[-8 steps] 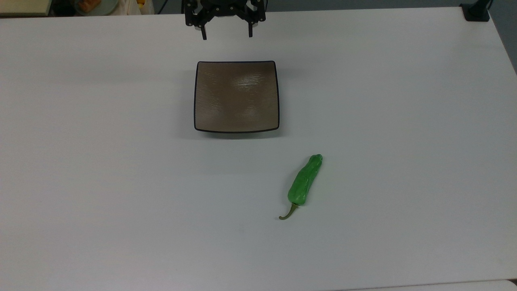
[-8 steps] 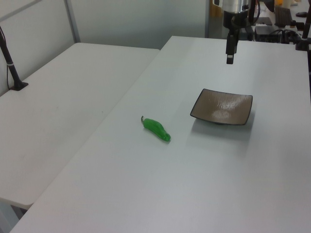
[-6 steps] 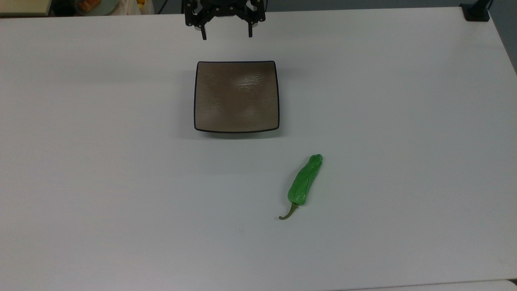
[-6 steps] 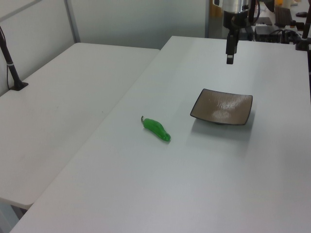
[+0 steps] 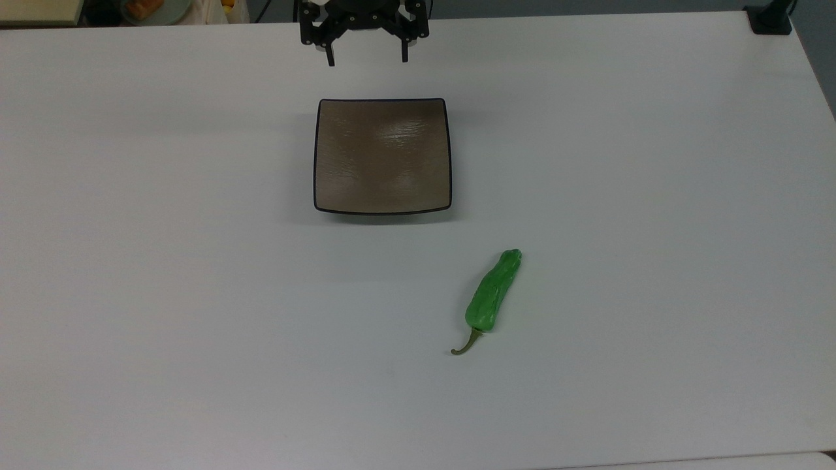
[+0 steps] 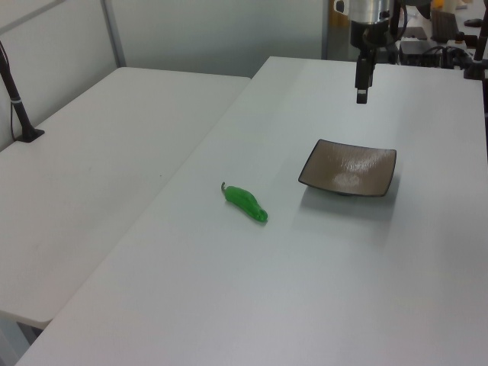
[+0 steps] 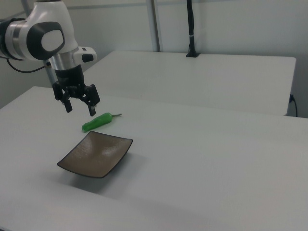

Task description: Chili peppers are placed on a ceramic plate

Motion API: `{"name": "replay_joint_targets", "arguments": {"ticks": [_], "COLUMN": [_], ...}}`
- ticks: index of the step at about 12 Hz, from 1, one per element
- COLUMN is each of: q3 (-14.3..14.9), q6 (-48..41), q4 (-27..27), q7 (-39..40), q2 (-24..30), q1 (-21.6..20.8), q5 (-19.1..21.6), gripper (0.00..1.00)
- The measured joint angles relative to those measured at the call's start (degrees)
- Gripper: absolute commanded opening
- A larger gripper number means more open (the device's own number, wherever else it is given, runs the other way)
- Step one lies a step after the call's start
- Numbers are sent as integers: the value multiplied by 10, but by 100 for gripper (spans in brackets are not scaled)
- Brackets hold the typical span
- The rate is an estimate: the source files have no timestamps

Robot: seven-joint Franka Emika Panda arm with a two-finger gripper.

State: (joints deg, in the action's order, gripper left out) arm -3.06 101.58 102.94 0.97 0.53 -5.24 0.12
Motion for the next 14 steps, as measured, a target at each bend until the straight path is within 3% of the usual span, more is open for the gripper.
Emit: {"name": "replay_joint_targets", "arguments": {"ticks": [9,14], "q3": [-2,-3], "q6": [3,93], "q4": [-4,-10], "q7": [-4,-124], "q2": [-24,-54], "q1": [-20,-38], "q5": [16,16], "gripper": [100,100]}}
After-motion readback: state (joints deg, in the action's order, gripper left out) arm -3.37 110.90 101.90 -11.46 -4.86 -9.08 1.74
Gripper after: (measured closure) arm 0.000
